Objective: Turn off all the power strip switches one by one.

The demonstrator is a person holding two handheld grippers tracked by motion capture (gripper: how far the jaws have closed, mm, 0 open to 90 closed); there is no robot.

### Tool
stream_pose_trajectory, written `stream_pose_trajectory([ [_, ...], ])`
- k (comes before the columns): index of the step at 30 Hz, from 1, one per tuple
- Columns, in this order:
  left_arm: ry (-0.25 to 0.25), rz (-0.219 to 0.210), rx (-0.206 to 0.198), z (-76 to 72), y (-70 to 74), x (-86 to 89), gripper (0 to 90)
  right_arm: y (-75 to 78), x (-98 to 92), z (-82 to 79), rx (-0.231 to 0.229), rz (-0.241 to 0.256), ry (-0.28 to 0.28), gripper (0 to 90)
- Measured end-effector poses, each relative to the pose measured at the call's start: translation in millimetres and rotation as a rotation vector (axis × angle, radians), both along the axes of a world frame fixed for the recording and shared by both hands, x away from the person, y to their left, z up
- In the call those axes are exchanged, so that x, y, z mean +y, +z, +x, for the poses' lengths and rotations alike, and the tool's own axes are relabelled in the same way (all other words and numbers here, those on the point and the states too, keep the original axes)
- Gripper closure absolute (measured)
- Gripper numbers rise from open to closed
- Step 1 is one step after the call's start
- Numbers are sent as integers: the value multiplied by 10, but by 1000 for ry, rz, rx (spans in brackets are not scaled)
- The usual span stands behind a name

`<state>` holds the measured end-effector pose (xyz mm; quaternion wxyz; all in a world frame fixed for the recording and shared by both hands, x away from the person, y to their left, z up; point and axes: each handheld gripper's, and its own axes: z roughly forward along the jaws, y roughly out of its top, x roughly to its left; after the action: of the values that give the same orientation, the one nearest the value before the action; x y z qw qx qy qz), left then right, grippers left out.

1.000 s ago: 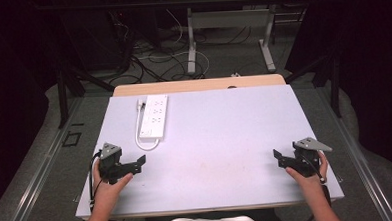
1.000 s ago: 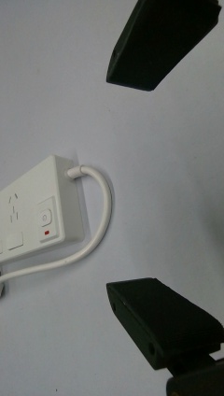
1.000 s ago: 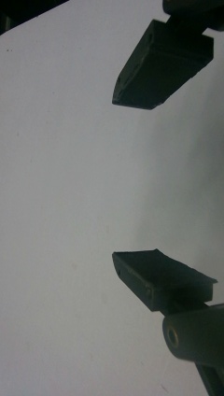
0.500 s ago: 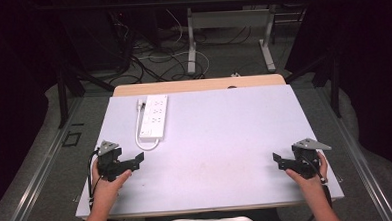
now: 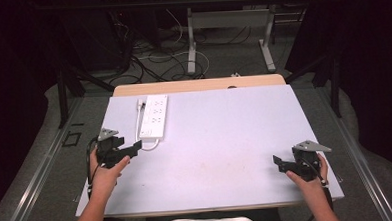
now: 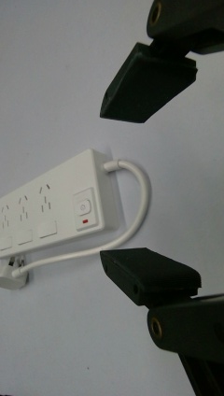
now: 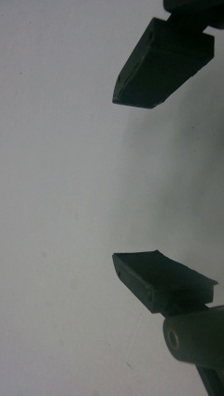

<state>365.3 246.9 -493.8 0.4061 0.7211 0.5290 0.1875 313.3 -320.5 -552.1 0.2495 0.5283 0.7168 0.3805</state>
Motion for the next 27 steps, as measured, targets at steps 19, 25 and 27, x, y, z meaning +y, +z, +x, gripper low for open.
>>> stream_pose_trajectory([
  [19, 25, -23, 74, 453, 173, -46, 451, -29, -2, 0, 5, -1, 4, 184],
  [25, 20, -23, 119, 595, 144, -101, 563, -39, -8, -4, 10, -2, 4, 184],
  [27, 6, -12, 145, 633, 134, -118, 607, -44, -4, -3, 11, -1, 2, 184],
])
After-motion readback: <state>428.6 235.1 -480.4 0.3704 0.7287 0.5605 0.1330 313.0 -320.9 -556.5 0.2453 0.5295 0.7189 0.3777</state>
